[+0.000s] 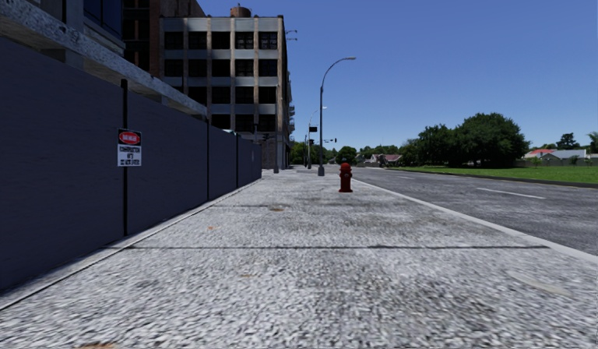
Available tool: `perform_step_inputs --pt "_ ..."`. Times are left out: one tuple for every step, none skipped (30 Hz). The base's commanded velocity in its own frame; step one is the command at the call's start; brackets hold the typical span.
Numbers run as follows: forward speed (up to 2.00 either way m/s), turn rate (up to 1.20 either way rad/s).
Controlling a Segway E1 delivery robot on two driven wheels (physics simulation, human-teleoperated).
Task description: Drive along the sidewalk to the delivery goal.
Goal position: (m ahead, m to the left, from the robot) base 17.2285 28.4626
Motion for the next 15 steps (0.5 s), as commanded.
perform_step_inputs --pt "2.0 0.0" --pt "2.0 0.0" --pt "2.0 0.0" --pt "2.0 0.0" --pt "2.0 0.0" --pt "2.0 0.0" --pt "2.0 0.0" --pt "2.0 0.0" --pt "2.0 0.0" --pt "2.0 0.0" --pt "2.0 0.0" --pt "2.0 0.0" --pt "2.0 0.0" --pt "2.0 0.0" --pt "2.0 0.0"
